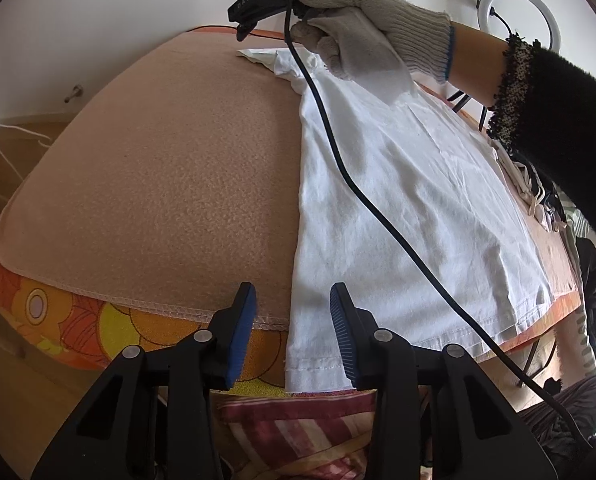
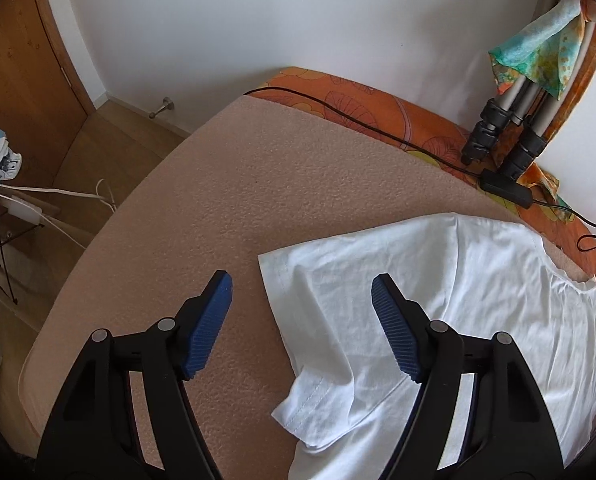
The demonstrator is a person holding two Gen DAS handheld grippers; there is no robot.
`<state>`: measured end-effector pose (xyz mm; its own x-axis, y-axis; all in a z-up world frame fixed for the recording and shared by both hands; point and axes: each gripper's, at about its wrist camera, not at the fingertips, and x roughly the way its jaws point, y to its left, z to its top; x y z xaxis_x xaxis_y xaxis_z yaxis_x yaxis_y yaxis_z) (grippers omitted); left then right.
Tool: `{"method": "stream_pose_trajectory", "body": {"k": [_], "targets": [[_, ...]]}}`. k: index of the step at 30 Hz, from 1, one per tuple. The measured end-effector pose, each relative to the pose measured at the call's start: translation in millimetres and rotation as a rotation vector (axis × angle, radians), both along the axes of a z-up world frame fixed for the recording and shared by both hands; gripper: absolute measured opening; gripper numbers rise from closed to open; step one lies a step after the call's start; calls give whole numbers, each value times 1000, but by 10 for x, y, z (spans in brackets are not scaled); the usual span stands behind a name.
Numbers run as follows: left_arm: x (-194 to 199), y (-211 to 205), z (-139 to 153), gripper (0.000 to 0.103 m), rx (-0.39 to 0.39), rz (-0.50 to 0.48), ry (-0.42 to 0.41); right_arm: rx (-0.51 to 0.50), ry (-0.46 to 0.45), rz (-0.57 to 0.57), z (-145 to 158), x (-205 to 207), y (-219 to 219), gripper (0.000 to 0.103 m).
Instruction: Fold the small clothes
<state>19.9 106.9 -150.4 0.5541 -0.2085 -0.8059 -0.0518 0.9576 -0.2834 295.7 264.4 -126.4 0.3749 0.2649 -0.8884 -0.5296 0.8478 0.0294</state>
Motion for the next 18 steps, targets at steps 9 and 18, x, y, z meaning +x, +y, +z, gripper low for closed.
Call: {"method": "stream_pose_trajectory", "body": {"k": [9,18], "targets": [[69,-23,-37,5,-65,-26,-3,-75,21,40,-285,45,141,43],[12,-61,15,1,-135,-49,-25,-1,5,-23,-119,166,-78,7]]}}
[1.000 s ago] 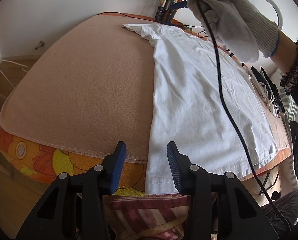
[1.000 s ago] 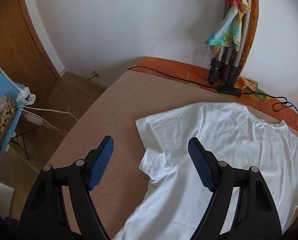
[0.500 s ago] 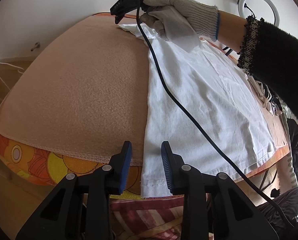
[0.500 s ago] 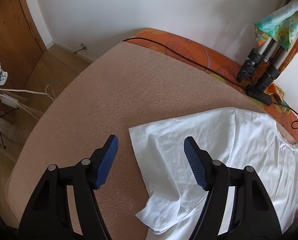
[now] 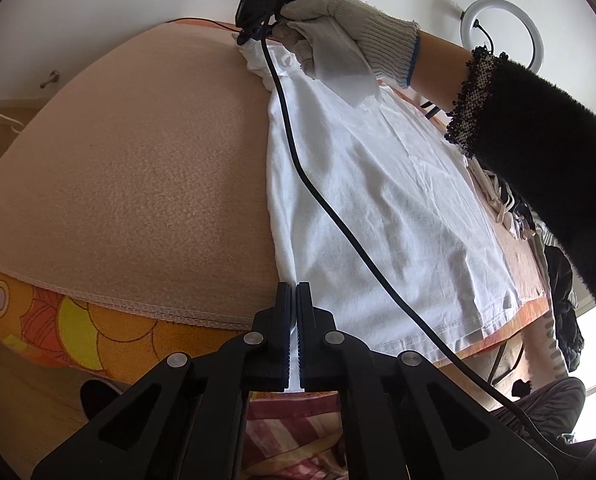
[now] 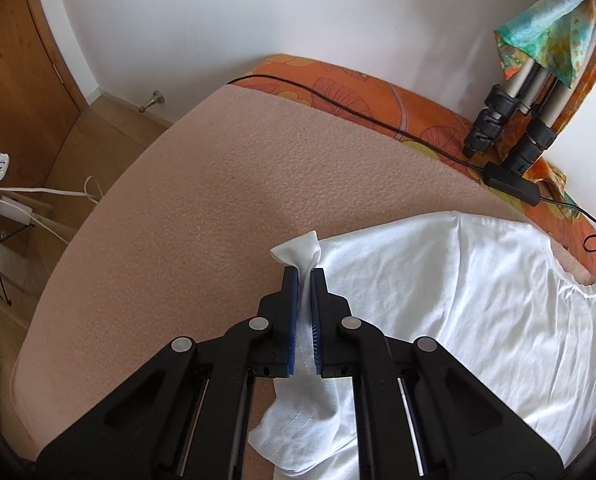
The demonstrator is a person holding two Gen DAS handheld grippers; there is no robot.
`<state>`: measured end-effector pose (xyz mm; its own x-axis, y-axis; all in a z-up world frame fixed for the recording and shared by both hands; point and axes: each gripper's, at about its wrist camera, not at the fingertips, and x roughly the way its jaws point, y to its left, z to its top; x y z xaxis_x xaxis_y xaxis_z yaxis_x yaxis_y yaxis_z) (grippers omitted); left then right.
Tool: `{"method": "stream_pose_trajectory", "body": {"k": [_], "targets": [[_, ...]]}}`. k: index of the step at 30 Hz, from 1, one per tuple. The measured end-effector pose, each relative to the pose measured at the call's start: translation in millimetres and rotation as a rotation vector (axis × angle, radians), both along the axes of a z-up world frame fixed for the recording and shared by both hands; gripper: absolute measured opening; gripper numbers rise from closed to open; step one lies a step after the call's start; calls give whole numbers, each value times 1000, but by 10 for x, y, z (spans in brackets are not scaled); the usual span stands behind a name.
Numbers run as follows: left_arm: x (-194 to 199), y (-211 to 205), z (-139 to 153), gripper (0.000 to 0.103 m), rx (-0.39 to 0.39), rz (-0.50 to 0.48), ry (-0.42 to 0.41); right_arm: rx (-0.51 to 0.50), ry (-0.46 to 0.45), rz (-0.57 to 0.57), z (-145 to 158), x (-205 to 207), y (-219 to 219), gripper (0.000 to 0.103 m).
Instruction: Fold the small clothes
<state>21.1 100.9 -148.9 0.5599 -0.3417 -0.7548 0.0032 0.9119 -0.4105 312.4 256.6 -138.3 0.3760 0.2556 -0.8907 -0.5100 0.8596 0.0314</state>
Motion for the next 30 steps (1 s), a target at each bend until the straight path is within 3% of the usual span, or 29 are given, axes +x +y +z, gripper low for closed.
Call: {"method": "stream_pose_trajectory", "body": {"k": [17,24,30], "targets": [[137,-722,314,1,2,-163,-112,131,-123,-181,744,129,-1159,6],[231,-1086,293,1,9,-256,-99,121,-102,-271,562,122,-1865,6],[276,-1261,253,1,22,-301,-86,123,-69,-330,300,163,-2215,6]]}}
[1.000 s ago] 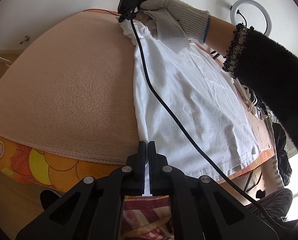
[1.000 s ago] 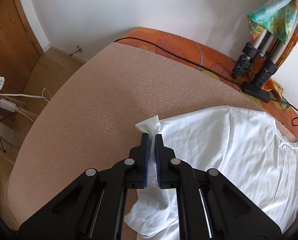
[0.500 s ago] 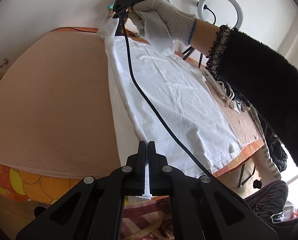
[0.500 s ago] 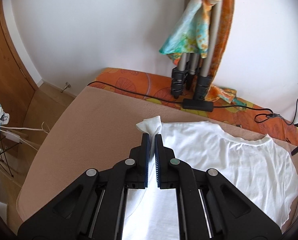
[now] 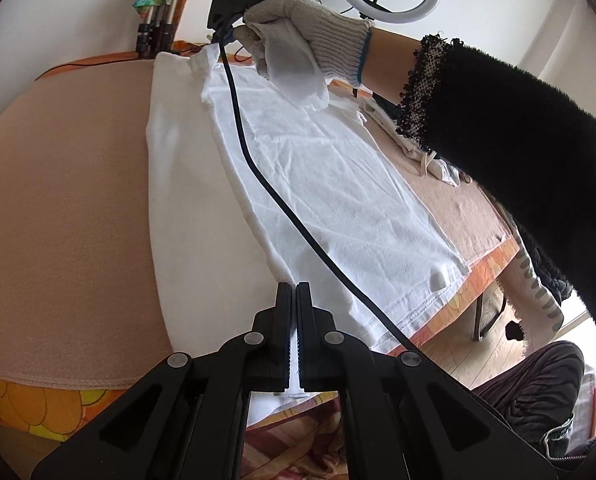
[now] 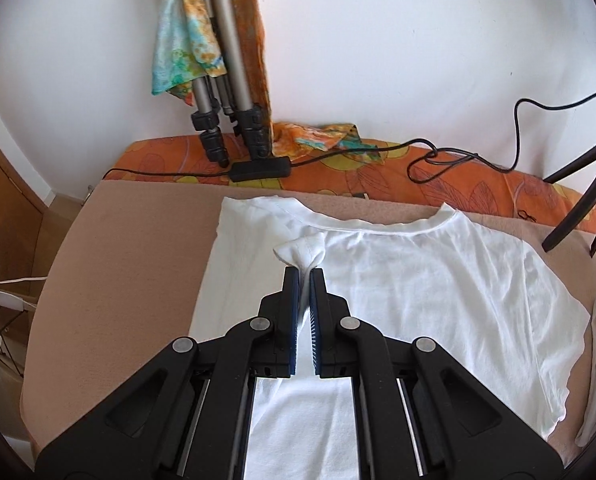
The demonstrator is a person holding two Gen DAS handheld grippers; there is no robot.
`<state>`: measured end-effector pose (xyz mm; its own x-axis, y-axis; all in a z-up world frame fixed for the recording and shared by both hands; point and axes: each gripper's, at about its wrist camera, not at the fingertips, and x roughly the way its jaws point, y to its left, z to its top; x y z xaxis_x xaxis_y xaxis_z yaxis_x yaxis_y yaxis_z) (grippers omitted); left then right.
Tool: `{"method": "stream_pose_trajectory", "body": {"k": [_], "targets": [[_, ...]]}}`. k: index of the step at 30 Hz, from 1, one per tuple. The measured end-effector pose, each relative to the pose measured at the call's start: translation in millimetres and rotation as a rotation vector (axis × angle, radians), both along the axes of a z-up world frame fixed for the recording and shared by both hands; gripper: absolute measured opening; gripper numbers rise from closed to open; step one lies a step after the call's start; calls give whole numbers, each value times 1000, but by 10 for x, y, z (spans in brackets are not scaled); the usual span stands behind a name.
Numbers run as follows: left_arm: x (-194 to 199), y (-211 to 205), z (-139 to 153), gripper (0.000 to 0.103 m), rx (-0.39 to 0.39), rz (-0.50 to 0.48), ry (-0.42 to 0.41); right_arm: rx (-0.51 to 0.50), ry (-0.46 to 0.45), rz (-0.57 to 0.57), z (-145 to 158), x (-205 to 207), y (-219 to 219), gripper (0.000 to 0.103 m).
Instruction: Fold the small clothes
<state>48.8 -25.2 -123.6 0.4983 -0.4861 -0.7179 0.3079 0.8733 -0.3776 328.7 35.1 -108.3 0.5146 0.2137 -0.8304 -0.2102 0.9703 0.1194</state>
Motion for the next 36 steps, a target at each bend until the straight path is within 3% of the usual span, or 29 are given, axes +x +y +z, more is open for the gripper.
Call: {"method": "stream_pose_trajectory", "body": {"k": [4,7,8,9,10,17,20,23,30,36], "targets": [[19,-97,5,2,-16,-38,3,-27,7,-2,-137,27,-67,6],[39,-146,24,32,-65,-89,43,-21,31,9,-187,43,-111,9],[19,-150,45,47,-69,-91,39,-43,32,-1,-186,40,-125,25],[-14,-140,69,53,-65,-89,23,-60,28,-8,-174,31,-147,41],[-44,-134,98,53,-50,-87,4,-66,16,-12,-143,13,-171,46],[-229,31,215,53,-20,-63,-51,-20,-49,-19,224,-284,-460,55],[-306,133,291,53,-21,-44,-83,-4,-77,-25,400,-474,-616,56],[-380,137,350,53,32,-43,-143,23,-100,-32,559,-693,-828,56],[-413,-33,397,53,82,-69,-190,50,-151,-68,845,-1206,-1480,56],[-418,-436,399,53,103,-135,-207,89,-166,-128,935,-1541,-2188,56]]}}
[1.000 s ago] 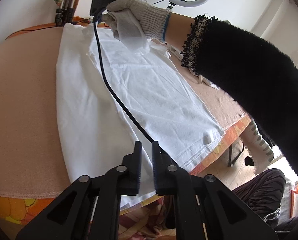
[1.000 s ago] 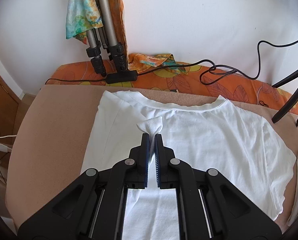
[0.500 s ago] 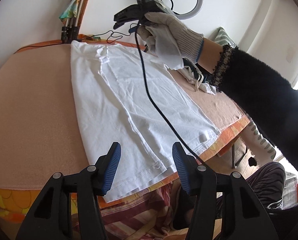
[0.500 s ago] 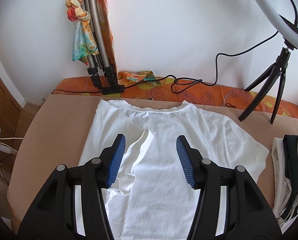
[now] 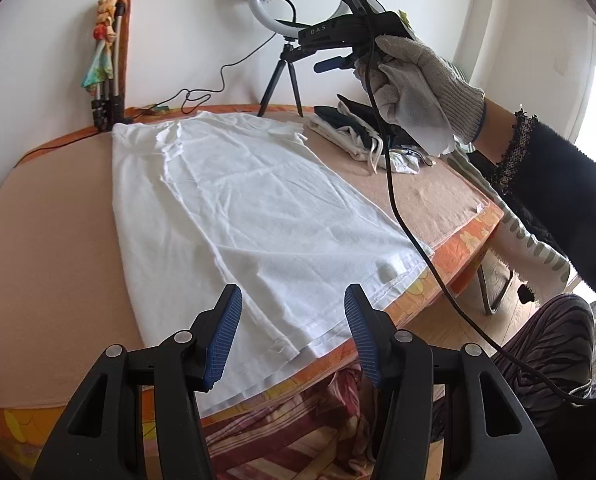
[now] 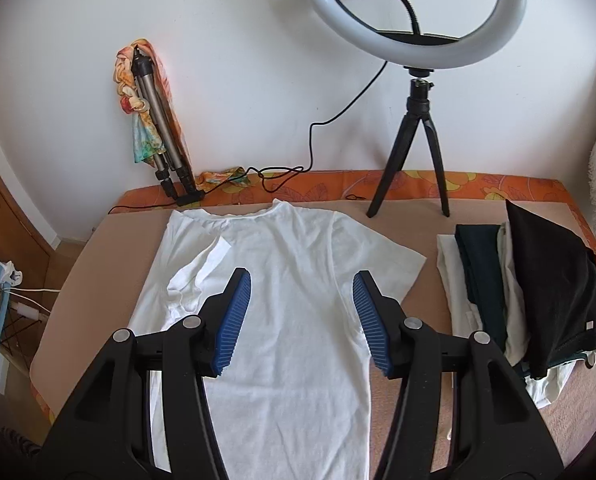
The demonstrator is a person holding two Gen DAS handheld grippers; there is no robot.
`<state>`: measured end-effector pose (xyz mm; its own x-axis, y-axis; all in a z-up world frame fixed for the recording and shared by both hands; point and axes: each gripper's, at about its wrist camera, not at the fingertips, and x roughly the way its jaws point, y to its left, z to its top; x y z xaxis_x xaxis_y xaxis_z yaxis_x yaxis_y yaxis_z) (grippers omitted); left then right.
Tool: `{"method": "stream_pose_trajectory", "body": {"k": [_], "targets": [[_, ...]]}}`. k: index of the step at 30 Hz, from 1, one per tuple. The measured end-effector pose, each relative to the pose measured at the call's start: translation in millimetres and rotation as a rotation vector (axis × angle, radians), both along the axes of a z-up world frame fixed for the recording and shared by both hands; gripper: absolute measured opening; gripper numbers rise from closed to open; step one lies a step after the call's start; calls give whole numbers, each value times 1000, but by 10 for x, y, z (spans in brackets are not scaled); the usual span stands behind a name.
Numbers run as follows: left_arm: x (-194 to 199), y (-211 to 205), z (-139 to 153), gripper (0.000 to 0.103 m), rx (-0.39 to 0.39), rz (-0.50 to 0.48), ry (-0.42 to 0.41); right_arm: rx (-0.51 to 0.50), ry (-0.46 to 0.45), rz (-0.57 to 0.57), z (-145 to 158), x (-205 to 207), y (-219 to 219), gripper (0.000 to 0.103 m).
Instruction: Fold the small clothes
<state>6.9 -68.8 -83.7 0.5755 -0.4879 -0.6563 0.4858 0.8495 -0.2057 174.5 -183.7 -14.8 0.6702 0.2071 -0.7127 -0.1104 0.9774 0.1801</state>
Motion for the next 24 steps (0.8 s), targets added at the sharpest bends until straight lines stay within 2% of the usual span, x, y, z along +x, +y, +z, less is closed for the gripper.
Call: {"method": "stream_pose_trajectory", "body": {"k": [9,14,19,24], "targets": [[91,-879,-54,52,5,-117,1,16,-7,-54,19,-346,-796,56],[108,-1440,-171,52,43,-199,15,10,-1,-43,10,-423,-1082,56],[204,-1827,-329,52,98,-223,31,12,4,-53,-16,-395,-1328,56],[275,-2045,-502,52,161,-226,54,12,16,-8,-125,-194,-1369,56]]}}
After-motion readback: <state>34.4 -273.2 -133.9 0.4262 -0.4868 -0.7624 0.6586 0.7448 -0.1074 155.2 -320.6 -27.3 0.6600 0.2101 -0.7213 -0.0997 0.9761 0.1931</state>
